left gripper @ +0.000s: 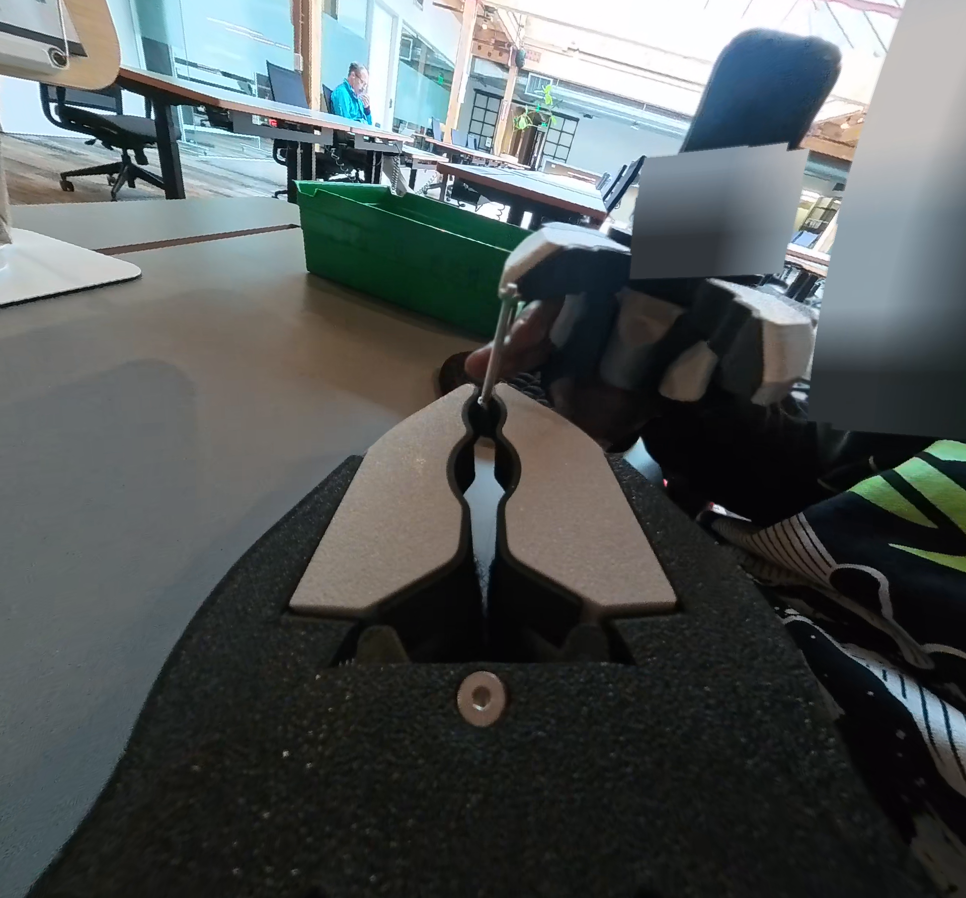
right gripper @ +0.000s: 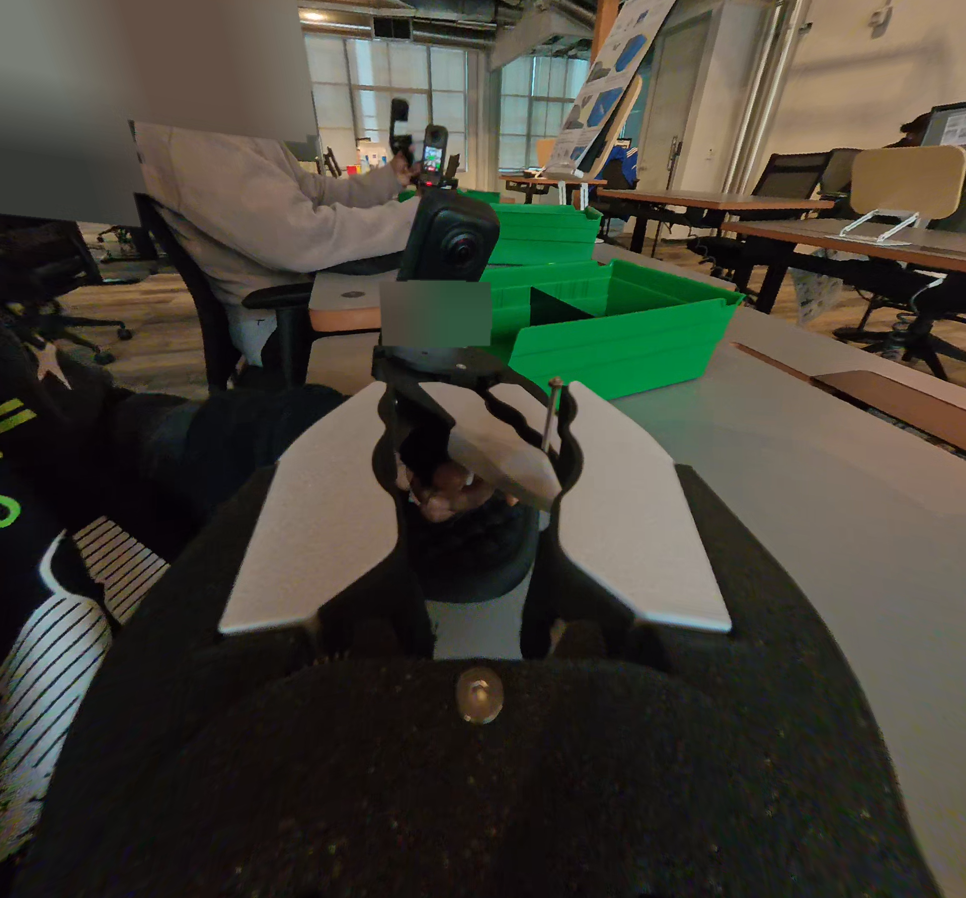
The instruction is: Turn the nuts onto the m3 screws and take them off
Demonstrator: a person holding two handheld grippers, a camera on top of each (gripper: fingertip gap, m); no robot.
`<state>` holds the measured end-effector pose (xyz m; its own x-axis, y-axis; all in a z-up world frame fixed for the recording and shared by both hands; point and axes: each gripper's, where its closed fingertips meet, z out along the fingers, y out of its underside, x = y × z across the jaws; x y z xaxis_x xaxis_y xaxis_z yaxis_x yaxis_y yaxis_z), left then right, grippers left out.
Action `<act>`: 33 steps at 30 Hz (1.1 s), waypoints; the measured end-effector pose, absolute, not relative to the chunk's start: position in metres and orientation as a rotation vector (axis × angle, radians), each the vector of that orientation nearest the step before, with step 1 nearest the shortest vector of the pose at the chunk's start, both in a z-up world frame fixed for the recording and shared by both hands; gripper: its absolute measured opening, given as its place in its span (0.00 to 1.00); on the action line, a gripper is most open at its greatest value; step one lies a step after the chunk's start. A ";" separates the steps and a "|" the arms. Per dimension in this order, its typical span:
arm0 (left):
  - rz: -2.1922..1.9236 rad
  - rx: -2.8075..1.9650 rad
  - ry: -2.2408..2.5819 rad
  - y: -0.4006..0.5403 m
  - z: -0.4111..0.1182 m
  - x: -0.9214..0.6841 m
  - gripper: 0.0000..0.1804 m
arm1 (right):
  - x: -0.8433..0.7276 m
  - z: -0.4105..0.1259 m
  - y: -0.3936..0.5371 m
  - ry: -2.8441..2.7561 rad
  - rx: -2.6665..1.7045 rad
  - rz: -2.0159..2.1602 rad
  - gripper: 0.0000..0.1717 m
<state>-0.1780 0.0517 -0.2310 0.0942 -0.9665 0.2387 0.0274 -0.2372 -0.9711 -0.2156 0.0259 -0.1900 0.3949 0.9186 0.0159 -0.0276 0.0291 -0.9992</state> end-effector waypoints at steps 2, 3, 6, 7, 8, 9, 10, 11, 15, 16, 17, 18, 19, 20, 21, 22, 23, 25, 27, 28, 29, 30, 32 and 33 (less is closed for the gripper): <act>-1.311 -1.413 1.008 0.051 -0.231 -0.178 0.01 | -0.211 -0.189 0.027 -0.869 -1.331 0.907 0.34; -1.308 -1.413 1.013 0.051 -0.232 -0.177 0.01 | -0.211 -0.190 0.029 -0.865 -1.336 0.910 0.34; -1.299 -1.415 1.030 0.049 -0.233 -0.176 0.01 | -0.218 -0.190 0.035 -0.873 -1.334 0.903 0.36; -1.297 -1.417 1.033 0.049 -0.233 -0.176 0.01 | -0.221 -0.191 0.036 -0.883 -1.334 0.897 0.36; -1.296 -1.421 1.031 0.050 -0.234 -0.176 0.01 | -0.225 -0.193 0.037 -0.897 -1.336 0.891 0.36; -1.297 -1.422 1.026 0.050 -0.233 -0.176 0.01 | -0.227 -0.194 0.036 -0.913 -1.339 0.887 0.36; -1.297 -1.424 1.018 0.051 -0.233 -0.176 0.01 | -0.229 -0.196 0.035 -0.923 -1.342 0.880 0.36; -1.298 -1.426 1.009 0.052 -0.233 -0.177 0.00 | -0.229 -0.197 0.034 -0.926 -1.343 0.870 0.36; -1.305 -1.421 1.001 0.053 -0.232 -0.178 0.00 | -0.217 -0.197 0.025 -0.915 -1.342 0.852 0.35; -1.307 -1.421 1.002 0.052 -0.232 -0.178 0.01 | -0.214 -0.196 0.025 -0.901 -1.341 0.850 0.35; -1.307 -1.421 1.004 0.052 -0.232 -0.177 0.01 | -0.212 -0.195 0.026 -0.887 -1.341 0.851 0.35; -1.306 -1.420 1.007 0.052 -0.232 -0.177 0.01 | -0.211 -0.195 0.029 -0.878 -1.343 0.854 0.35; -1.306 -1.419 1.012 0.051 -0.232 -0.177 0.01 | -0.211 -0.195 0.032 -0.870 -1.348 0.859 0.35; -1.304 -1.416 1.018 0.051 -0.232 -0.177 0.01 | -0.213 -0.196 0.035 -0.866 -1.353 0.865 0.36; -1.301 -1.414 1.023 0.050 -0.232 -0.176 0.01 | -0.217 -0.197 0.037 -0.869 -1.356 0.872 0.36; -1.294 -1.415 1.027 0.050 -0.233 -0.176 0.01 | -0.220 -0.197 0.038 -0.878 -1.355 0.877 0.37; -1.290 -1.419 1.033 0.050 -0.234 -0.175 0.01 | -0.224 -0.198 0.039 -0.885 -1.352 0.879 0.37; -1.286 -1.427 1.040 0.050 -0.235 -0.175 0.01 | -0.230 -0.197 0.039 -0.901 -1.348 0.884 0.37; -1.288 -1.428 1.033 0.050 -0.235 -0.175 0.01 | -0.231 -0.198 0.036 -0.913 -1.345 0.873 0.37; -1.291 -1.427 1.027 0.051 -0.234 -0.176 0.00 | -0.229 -0.198 0.034 -0.919 -1.345 0.866 0.36; -1.294 -1.427 1.022 0.051 -0.234 -0.176 0.01 | -0.227 -0.199 0.032 -0.921 -1.347 0.862 0.36; -1.295 -1.427 1.019 0.052 -0.234 -0.176 0.01 | -0.225 -0.199 0.030 -0.920 -1.349 0.862 0.36; -1.298 -1.426 1.015 0.052 -0.233 -0.176 0.01 | -0.218 -0.199 0.026 -0.907 -1.354 0.865 0.36; -1.299 -1.425 1.013 0.052 -0.233 -0.177 0.01 | -0.214 -0.199 0.025 -0.895 -1.357 0.862 0.36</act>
